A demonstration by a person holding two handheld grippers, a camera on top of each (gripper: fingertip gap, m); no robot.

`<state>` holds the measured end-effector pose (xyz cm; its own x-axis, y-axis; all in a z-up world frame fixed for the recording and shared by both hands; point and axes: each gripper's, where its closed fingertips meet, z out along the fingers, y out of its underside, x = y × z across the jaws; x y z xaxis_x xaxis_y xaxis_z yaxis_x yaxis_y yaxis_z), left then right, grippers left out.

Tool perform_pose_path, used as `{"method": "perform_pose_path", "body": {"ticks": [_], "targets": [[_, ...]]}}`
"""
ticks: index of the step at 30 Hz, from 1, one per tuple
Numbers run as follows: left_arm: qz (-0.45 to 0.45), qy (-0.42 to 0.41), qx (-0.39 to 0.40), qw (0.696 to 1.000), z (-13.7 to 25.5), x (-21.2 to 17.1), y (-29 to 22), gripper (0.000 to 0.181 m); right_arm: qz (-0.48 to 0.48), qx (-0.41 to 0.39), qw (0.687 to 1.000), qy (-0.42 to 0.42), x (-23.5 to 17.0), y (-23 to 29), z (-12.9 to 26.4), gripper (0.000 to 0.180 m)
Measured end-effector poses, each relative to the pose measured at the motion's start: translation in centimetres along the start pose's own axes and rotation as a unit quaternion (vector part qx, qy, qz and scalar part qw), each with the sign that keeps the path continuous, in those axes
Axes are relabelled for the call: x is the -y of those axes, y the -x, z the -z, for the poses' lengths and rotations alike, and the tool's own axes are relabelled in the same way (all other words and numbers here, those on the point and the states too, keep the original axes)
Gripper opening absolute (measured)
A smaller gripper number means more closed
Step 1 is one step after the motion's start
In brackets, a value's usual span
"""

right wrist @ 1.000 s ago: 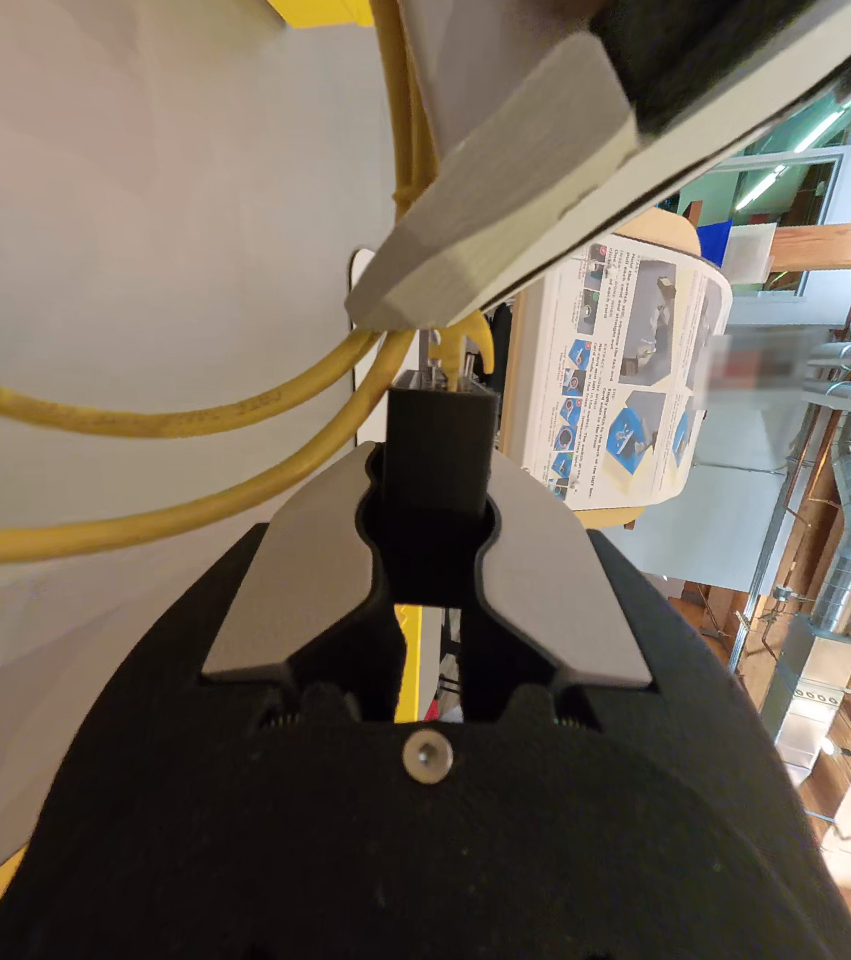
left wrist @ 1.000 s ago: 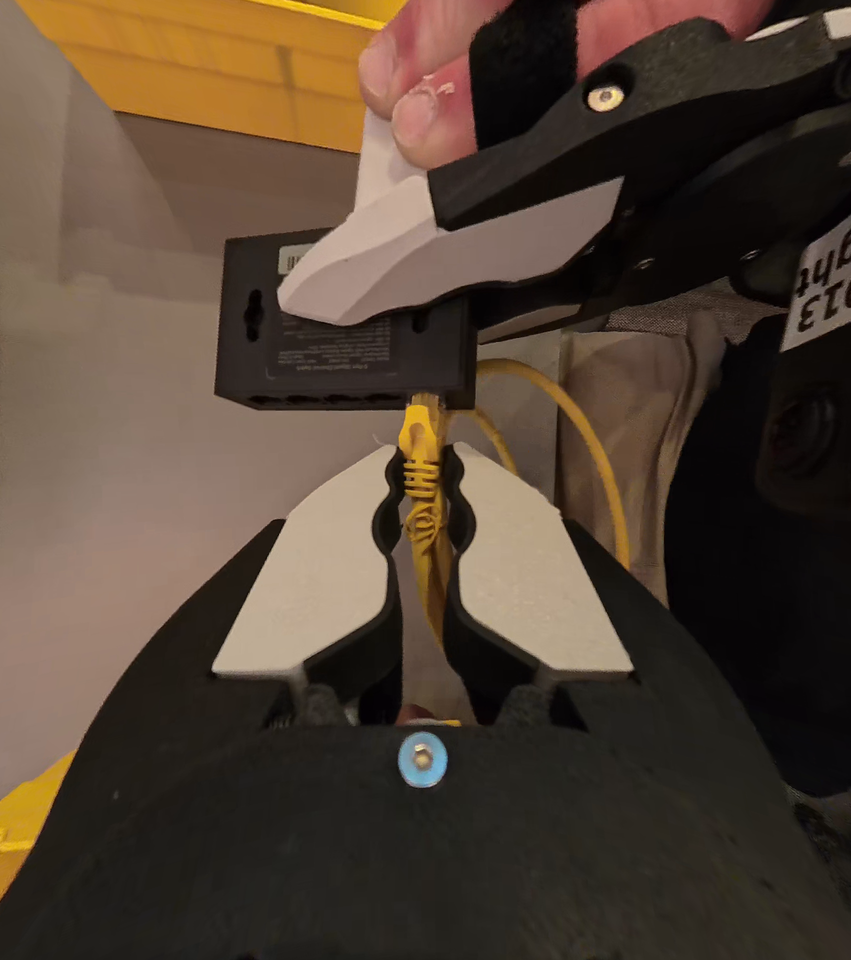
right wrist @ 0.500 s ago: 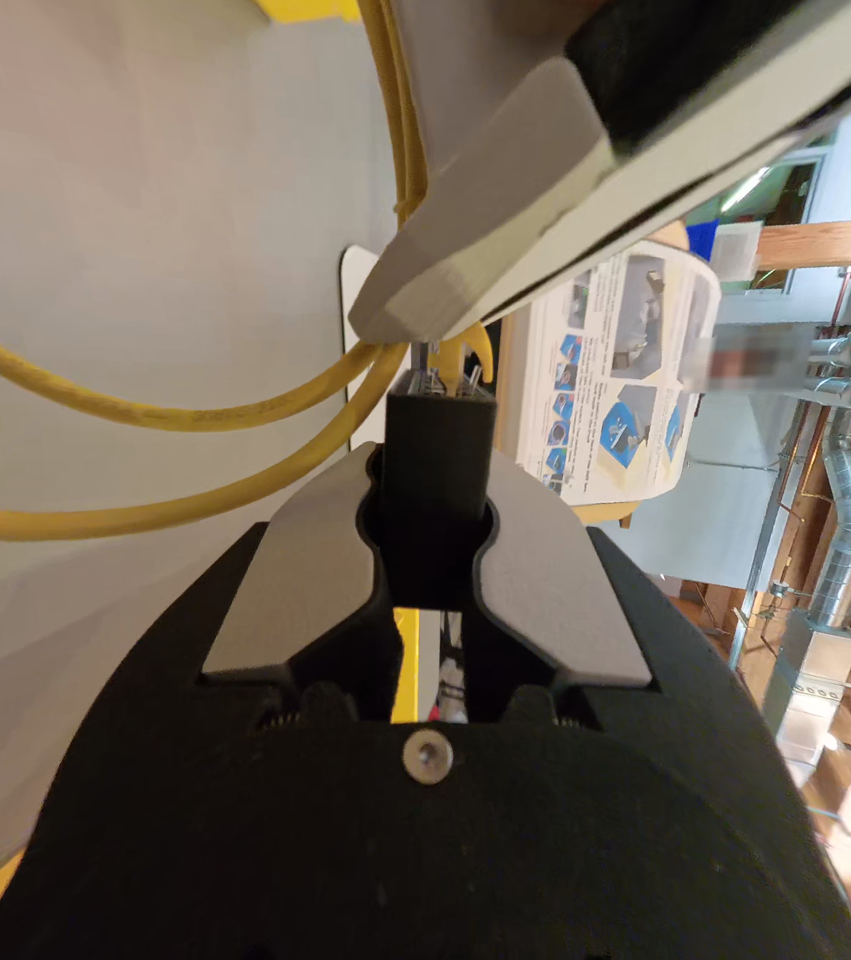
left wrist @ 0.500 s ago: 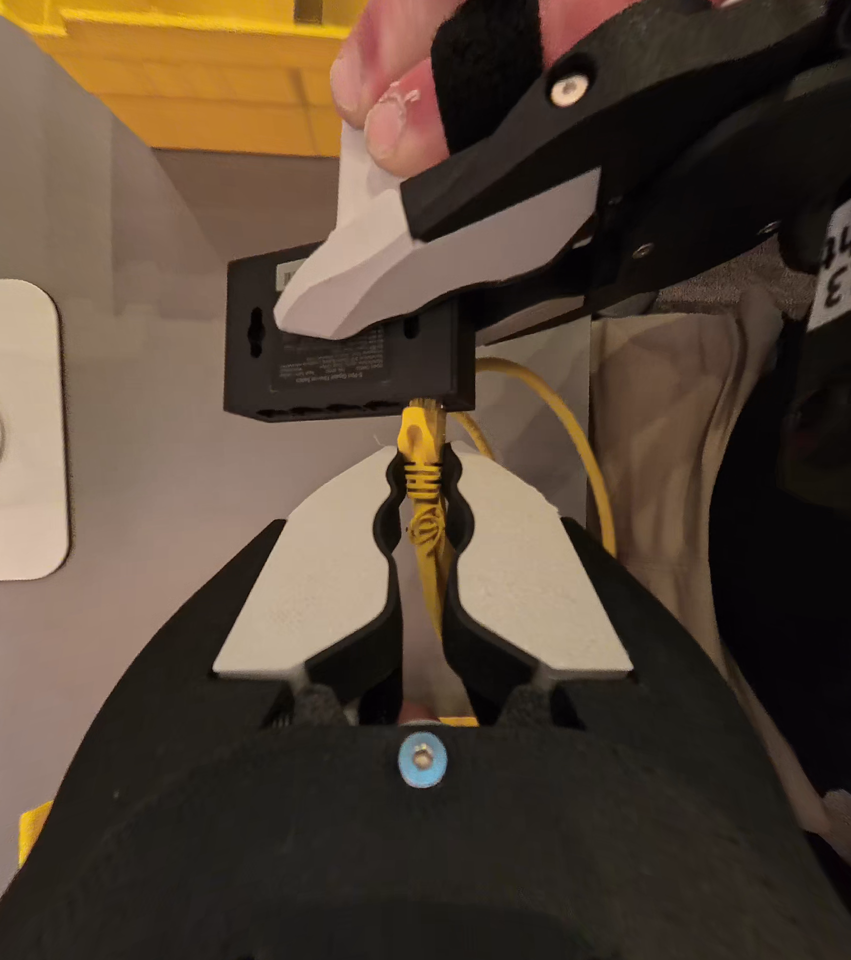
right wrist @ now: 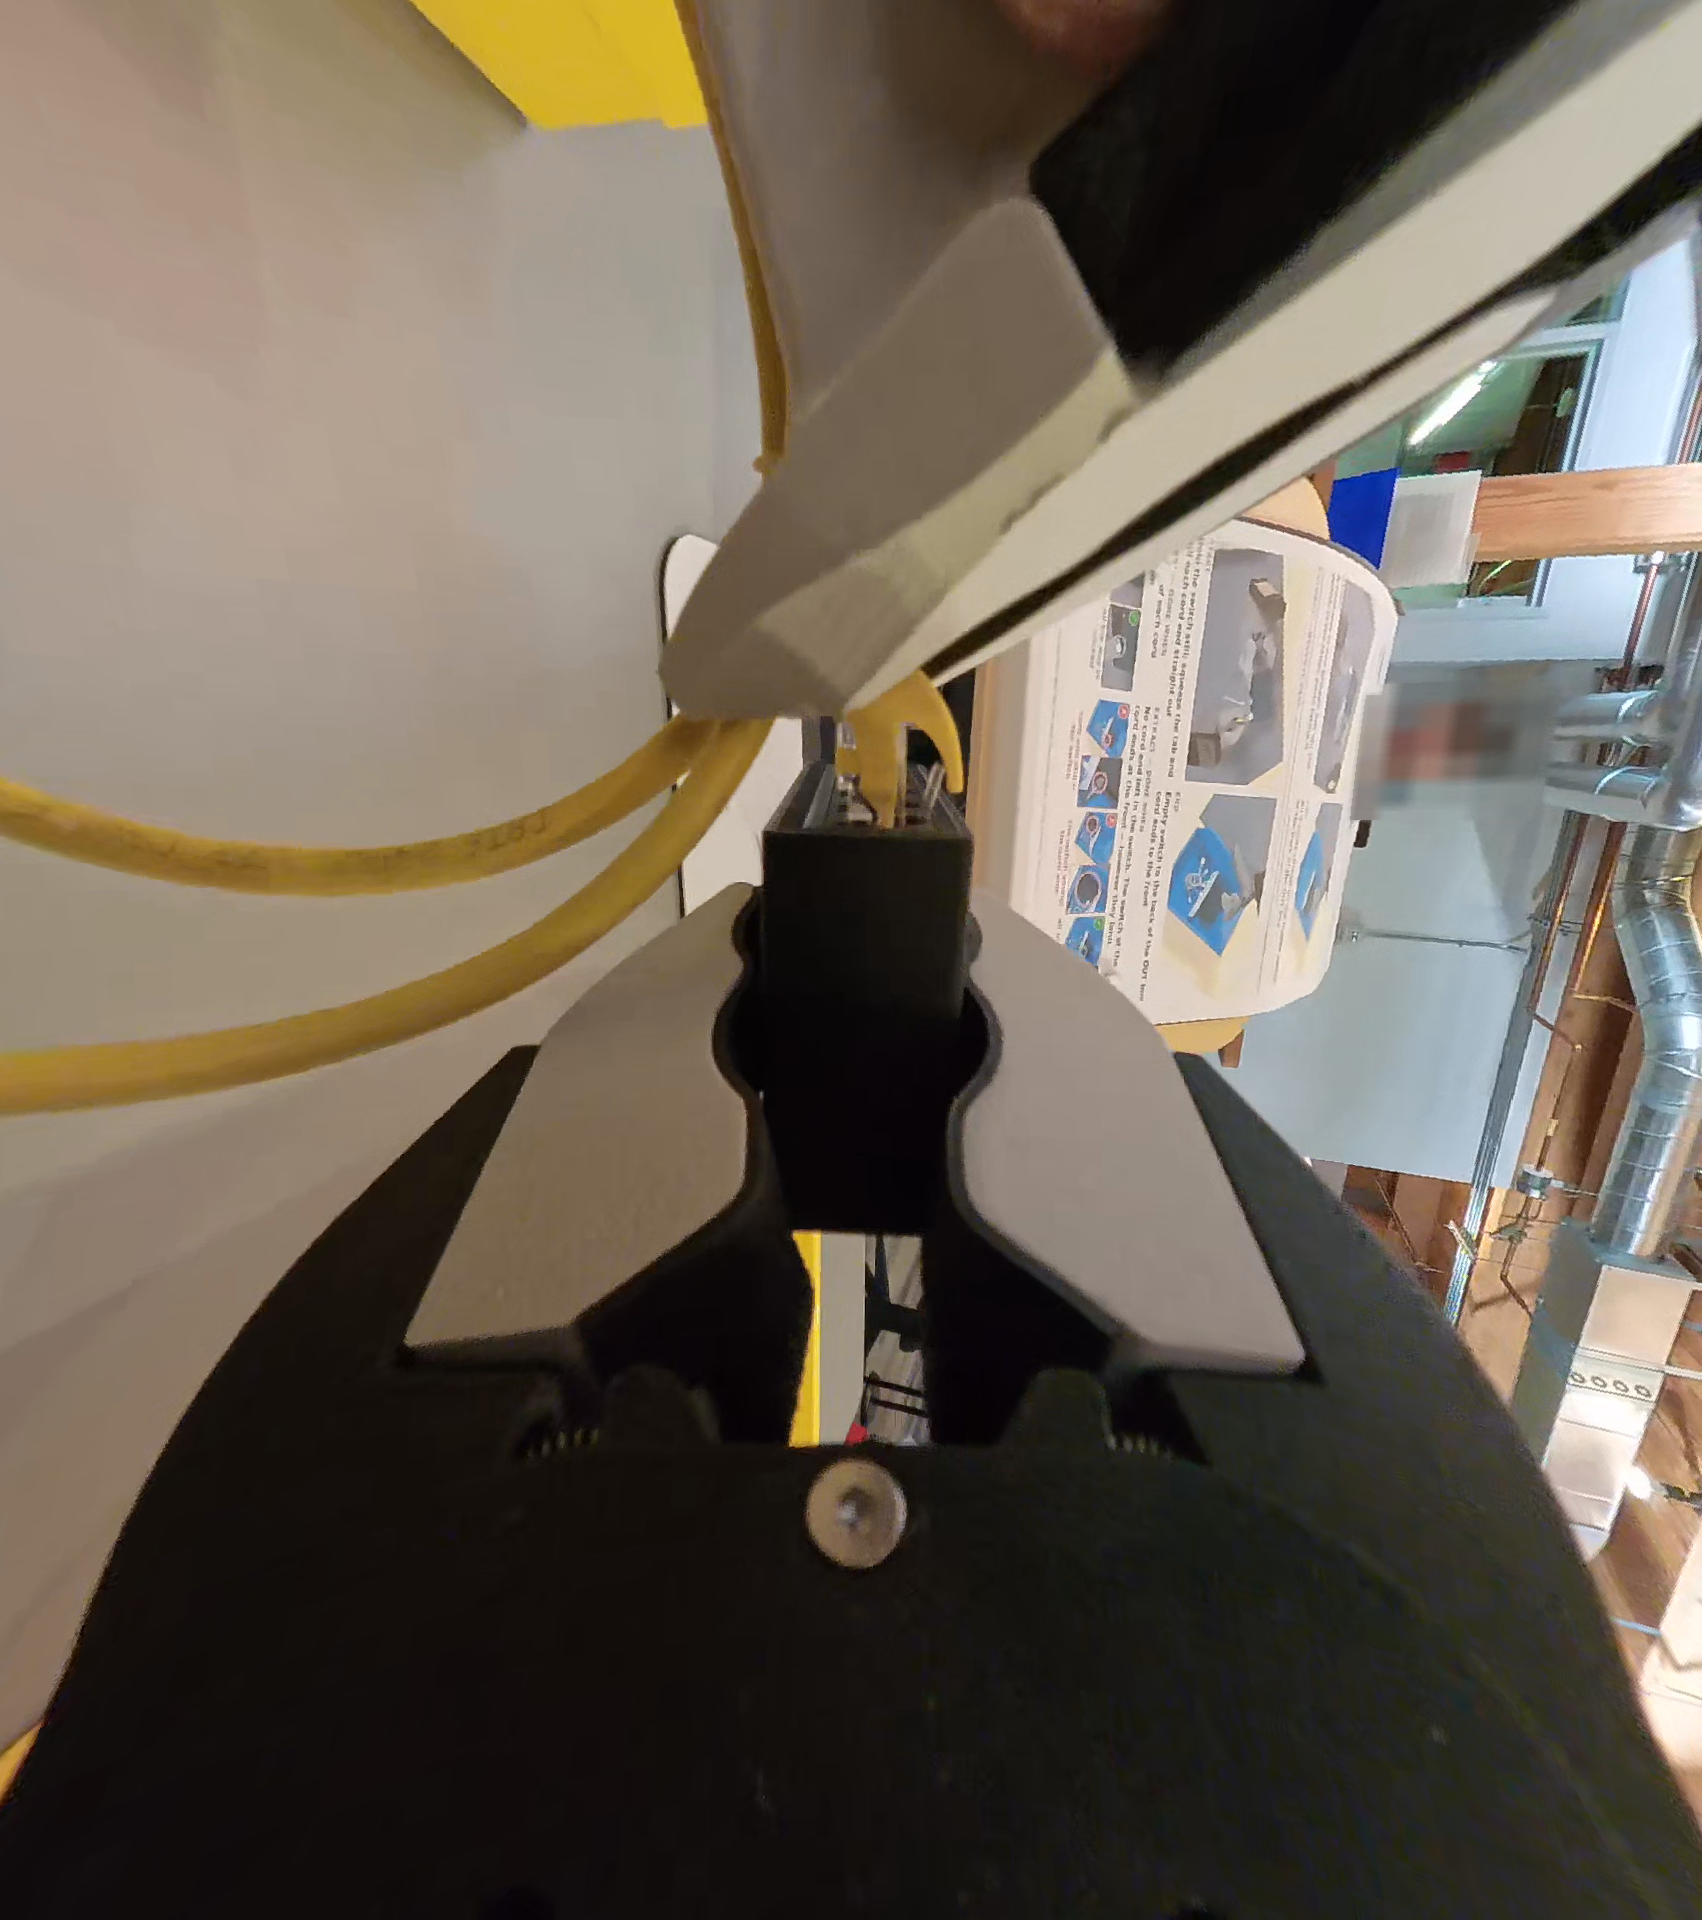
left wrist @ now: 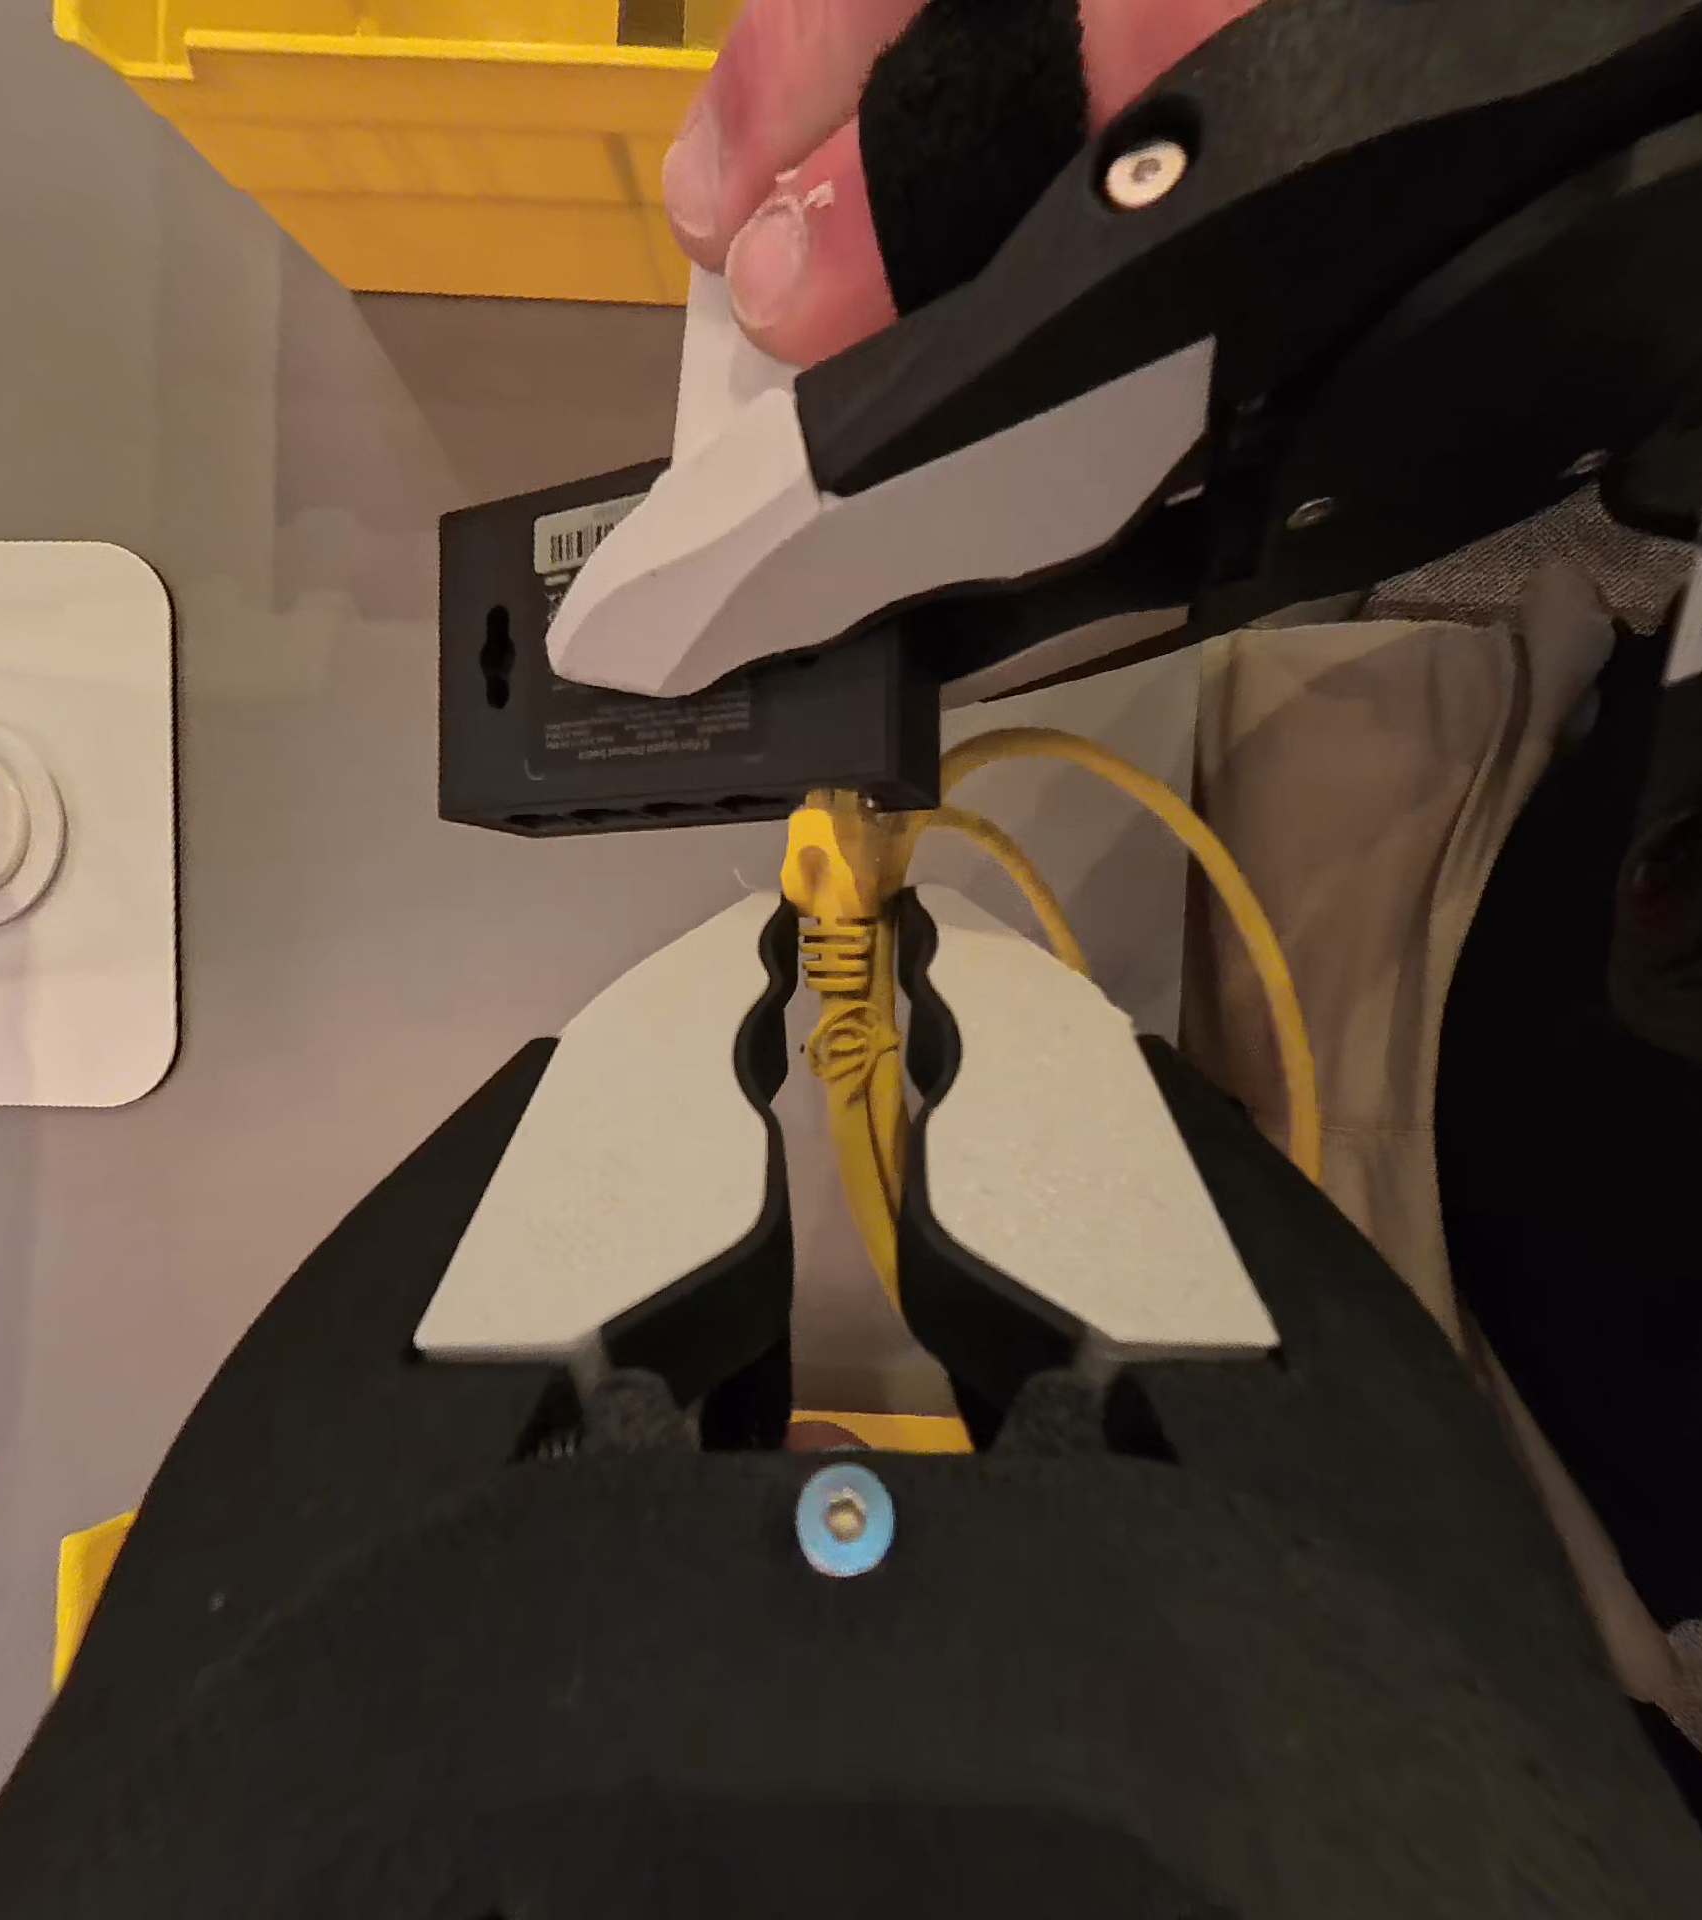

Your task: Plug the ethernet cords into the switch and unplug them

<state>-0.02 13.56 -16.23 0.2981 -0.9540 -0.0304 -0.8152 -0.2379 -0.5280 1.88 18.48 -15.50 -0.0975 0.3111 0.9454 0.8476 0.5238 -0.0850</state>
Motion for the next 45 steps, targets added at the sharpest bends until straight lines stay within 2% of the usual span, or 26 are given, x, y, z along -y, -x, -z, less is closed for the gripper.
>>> {"method": "perform_pose_path", "body": {"ticks": [1, 5, 9, 13, 16, 20, 23, 25, 27, 28, 30, 31, 38, 40, 45], "targets": [[0.001, -0.004, 0.001, 1.000, 0.3, -0.1, -0.1, 0.020, -0.003, -0.003, 1.000, -0.002, 0.0, -0.2, 0.1, 0.028], [0.009, -0.023, 0.042, 0.999, 2.8, -1.4, 0.8, 0.036, -0.029, -0.010, 0.999, 0.009, -1.1, -0.9, 0.1, 0.028], [0.037, -0.045, 0.102, 0.993, 7.2, -4.3, 1.9, 0.046, -0.057, -0.012, 0.998, 0.006, -1.9, -1.5, 0.2, 0.028], [0.075, -0.028, 0.177, 0.981, 11.5, -9.6, 2.6, 0.046, -0.071, -0.012, 0.997, 0.006, -2.0, -1.3, 0.2, 0.028], [0.134, 0.005, 0.236, 0.962, 13.1, -15.6, 3.7, 0.044, -0.073, -0.002, 0.997, 0.008, -2.1, -0.7, -0.1, 0.028], [0.221, 0.000, 0.178, 0.959, 9.2, -20.9, 1.8, 0.043, -0.079, 0.011, 0.997, 0.005, -1.9, 0.0, -0.4, 0.028], [0.254, 0.067, 0.176, 0.949, 5.4, -24.8, 1.1, 0.046, -0.078, 0.017, 0.997, 0.001, -1.4, 0.3, -0.4, 0.028], [0.279, 0.073, 0.146, 0.947, 2.9, -25.5, 0.3, 0.046, -0.080, 0.021, 0.997, -0.002, -1.2, 0.5, -0.4, 0.028], [0.294, 0.080, 0.160, 0.939, 1.4, -26.5, 0.9, 0.044, -0.081, 0.024, 0.996, -0.006, -0.9, 0.6, -0.4, 0.028], [0.302, 0.069, 0.149, 0.939, 0.5, -26.4, 0.8, 0.040, -0.082, 0.026, 0.996, -0.008, -0.8, 0.7, -0.3, 0.028], [0.310, 0.063, 0.141, 0.938, -0.6, -26.4, 0.9, 0.017, -0.081, 0.028, 0.996, -0.009, -0.6, 0.8, -0.4, 0.028], [0.308, 0.066, 0.144, 0.938, -0.7, -26.7, 1.1, 0.014, -0.083, 0.029, 0.996, -0.010, -0.6, 0.9, -0.4, 0.028], [0.270, -0.027, 0.153, 0.950, 4.9, -23.2, 1.2, 0.013, -0.101, 0.032, 0.994, -0.011, -1.3, 0.9, -0.4, 0.029], [0.246, -0.084, 0.127, 0.957, 6.9, -20.7, 0.4, 0.012, -0.103, 0.033, 0.994, -0.013, -1.3, 0.9, -0.4, 0.029], [0.200, -0.221, 0.099, 0.949, 11.6, -13.0, -0.3, 0.011, -0.115, 0.031, 0.993, -0.010, -2.1, 0.4, -0.1, 0.029]]}}
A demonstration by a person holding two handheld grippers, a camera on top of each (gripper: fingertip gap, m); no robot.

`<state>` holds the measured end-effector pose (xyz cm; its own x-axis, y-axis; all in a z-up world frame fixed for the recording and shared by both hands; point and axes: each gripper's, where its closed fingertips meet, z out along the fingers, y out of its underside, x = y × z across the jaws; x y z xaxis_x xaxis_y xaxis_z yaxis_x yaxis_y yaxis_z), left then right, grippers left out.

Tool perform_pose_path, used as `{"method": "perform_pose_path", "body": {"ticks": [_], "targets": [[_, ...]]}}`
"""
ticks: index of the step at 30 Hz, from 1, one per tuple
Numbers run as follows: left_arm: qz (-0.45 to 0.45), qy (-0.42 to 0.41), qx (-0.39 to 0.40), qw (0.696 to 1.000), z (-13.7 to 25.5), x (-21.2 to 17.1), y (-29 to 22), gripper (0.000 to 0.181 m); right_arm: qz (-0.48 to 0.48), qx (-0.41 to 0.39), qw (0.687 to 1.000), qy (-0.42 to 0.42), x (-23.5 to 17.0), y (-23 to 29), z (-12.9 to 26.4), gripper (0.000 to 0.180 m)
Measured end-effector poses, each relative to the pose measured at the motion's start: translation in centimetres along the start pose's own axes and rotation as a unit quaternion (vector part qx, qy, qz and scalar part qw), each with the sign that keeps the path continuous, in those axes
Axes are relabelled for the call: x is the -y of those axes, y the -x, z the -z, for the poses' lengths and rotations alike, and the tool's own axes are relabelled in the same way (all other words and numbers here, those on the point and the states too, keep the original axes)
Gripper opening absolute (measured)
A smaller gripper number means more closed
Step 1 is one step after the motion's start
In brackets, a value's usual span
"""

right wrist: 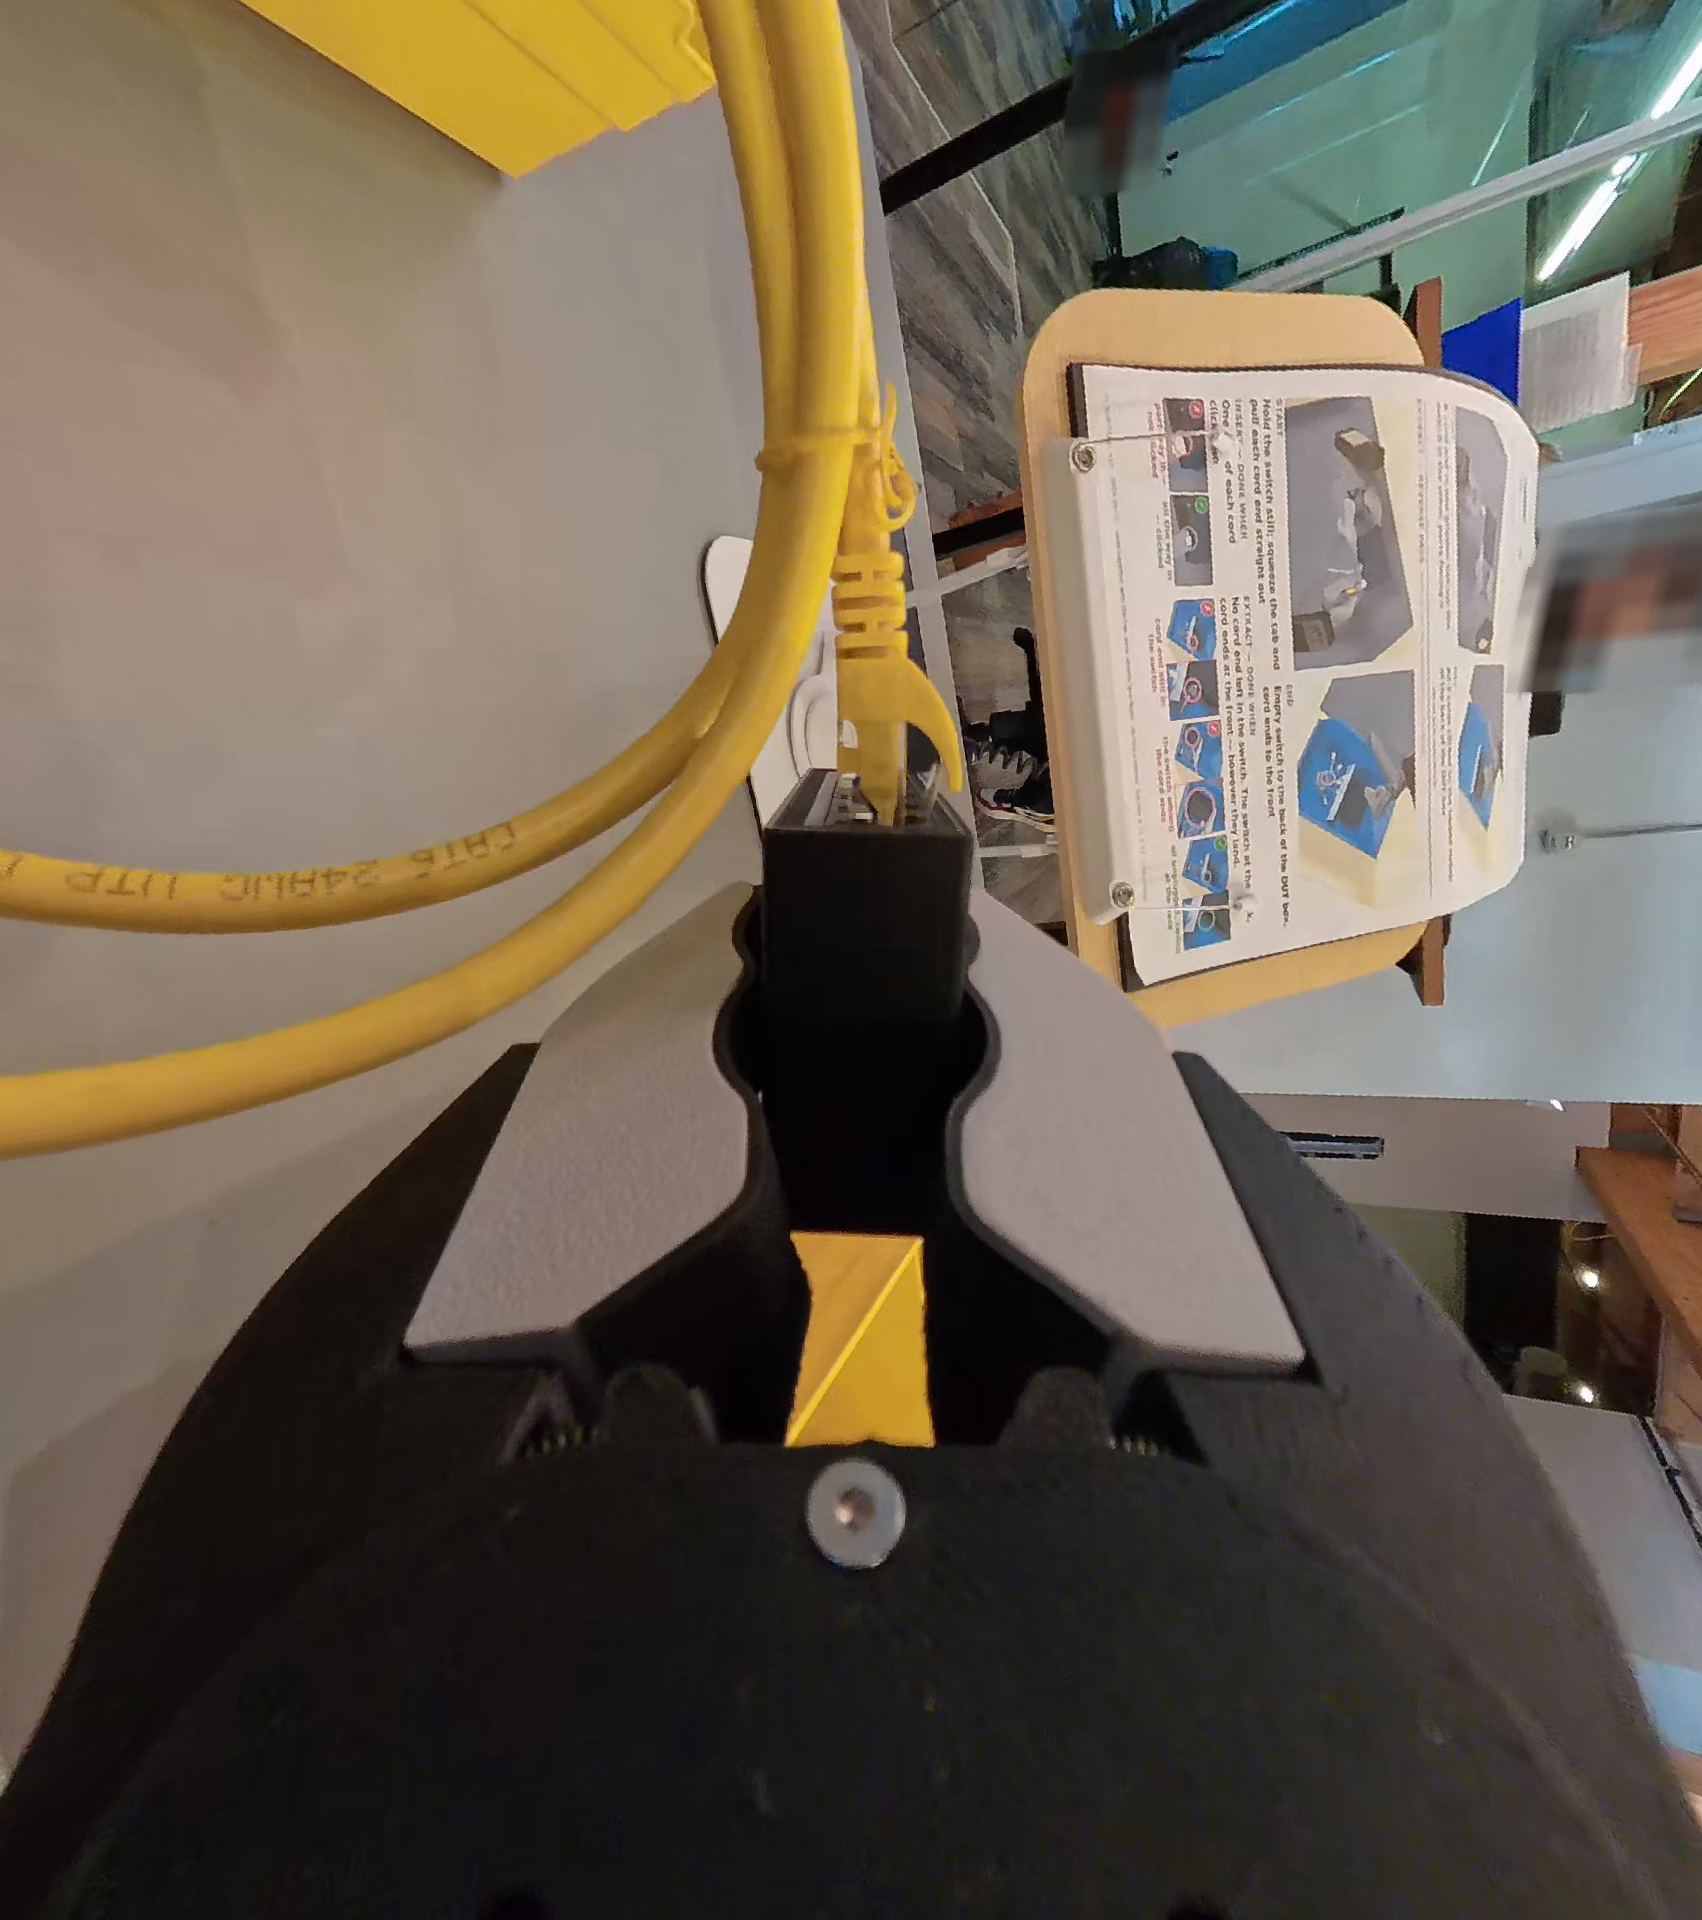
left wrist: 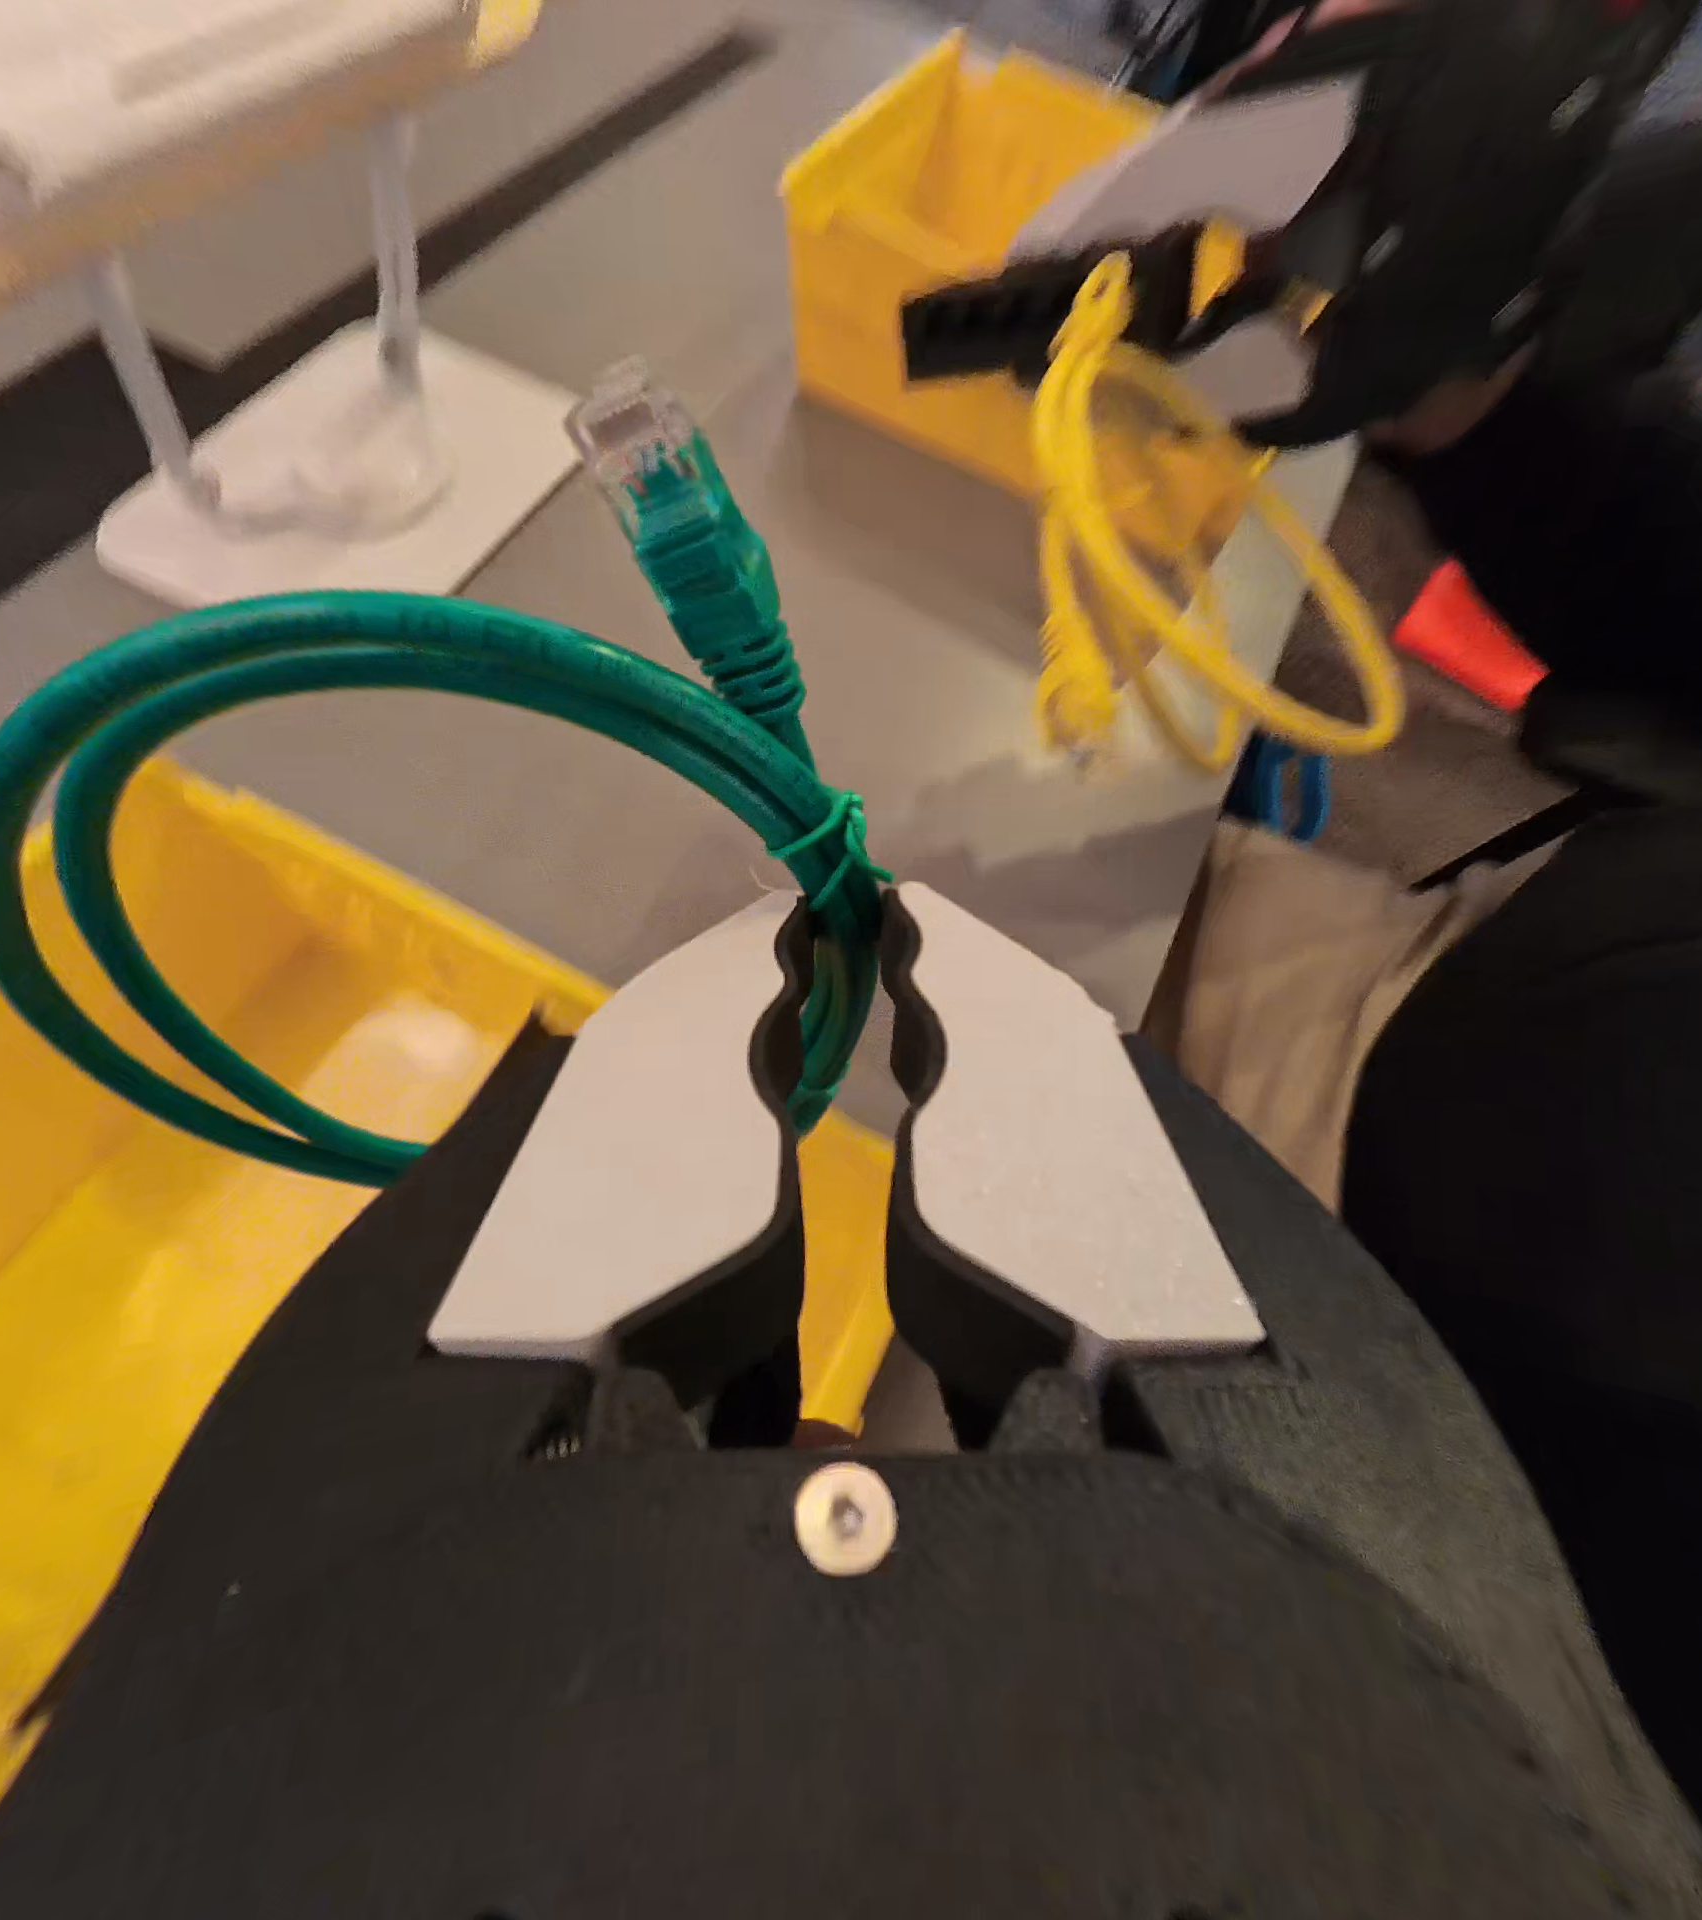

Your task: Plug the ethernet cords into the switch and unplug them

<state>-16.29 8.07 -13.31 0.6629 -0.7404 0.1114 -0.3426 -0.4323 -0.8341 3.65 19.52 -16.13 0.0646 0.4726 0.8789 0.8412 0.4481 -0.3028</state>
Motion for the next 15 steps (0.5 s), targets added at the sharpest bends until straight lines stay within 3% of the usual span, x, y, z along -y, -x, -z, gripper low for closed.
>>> {"method": "perform_pose_path", "body": {"ticks": [3, 7, 12, 15], "targets": [[-0.026, -0.062, -0.044, 0.997, -1.2, 4.2, -2.2, 0.011, -0.011, -0.004, 1.000, -0.002, -0.5, -0.7, 0.7, 0.028], [0.005, -0.134, -0.071, 0.988, -4.8, 8.5, -3.1, 0.011, -0.018, -0.006, 1.000, -0.005, -1.3, -1.8, 2.1, 0.028], [0.109, -0.221, -0.074, 0.966, -11.6, 10.5, -1.6, 0.011, -0.045, -0.016, 0.999, 0.019, -4.7, -3.7, 4.4, 0.028], [0.149, -0.249, -0.146, 0.946, -15.8, 10.1, -2.6, 0.011, -0.068, -0.026, 0.997, 0.029, -6.4, -4.8, 5.7, 0.028]]}}
